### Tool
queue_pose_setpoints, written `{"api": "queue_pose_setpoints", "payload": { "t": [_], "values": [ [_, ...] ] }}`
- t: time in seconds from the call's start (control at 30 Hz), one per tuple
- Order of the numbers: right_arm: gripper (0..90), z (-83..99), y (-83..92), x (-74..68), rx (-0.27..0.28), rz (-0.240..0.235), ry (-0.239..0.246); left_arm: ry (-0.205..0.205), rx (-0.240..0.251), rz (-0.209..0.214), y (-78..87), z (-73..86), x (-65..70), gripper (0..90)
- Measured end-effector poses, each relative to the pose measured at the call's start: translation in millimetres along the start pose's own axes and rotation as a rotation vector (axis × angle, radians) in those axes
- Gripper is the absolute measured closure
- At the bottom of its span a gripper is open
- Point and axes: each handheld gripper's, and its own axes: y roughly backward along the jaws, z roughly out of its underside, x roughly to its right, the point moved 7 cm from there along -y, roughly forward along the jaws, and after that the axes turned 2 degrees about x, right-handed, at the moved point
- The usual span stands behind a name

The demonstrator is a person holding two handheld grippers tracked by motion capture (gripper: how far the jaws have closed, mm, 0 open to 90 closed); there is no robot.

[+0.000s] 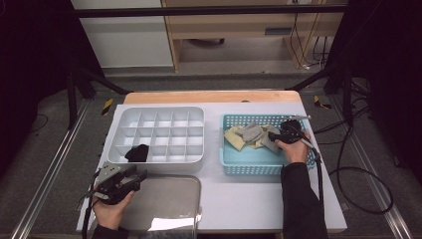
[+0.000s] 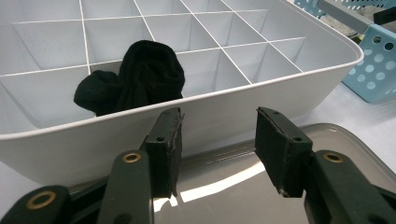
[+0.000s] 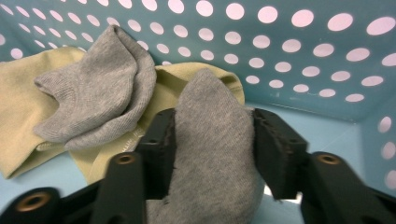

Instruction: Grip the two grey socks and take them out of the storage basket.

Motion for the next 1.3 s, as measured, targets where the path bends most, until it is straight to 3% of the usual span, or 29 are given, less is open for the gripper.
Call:
{"api": "queue_pose_setpoints", "payload": {
  "t": [0.3,0.7,0.73,1.1,1.3],
  "values": [
    [84.1,-6.0,9.9,-2.2,0.033,-0.002,-0.004,0.000,0.000,-0.003,0.3,0.0,-0.4,50.8],
    [85.6,-22.9,31.1,-10.4,0.141,-0.062,-0.028,0.002,0.000,0.002,0.7,-0.1,-0.1,50.9],
    [85.5,-26.9,36.4,-13.6,0.170,-0.080,-0.015,0.002,0.000,0.003,0.8,-0.1,0.2,50.9],
    [85.6,-36.6,65.8,-27.0,0.245,-0.138,0.015,0.006,0.007,0.015,1.8,-1.0,2.2,51.4],
    [85.6,-39.4,92.5,-40.0,0.317,-0.179,0.045,0.003,0.002,0.017,1.2,-0.4,3.3,51.6]
  ]
}}
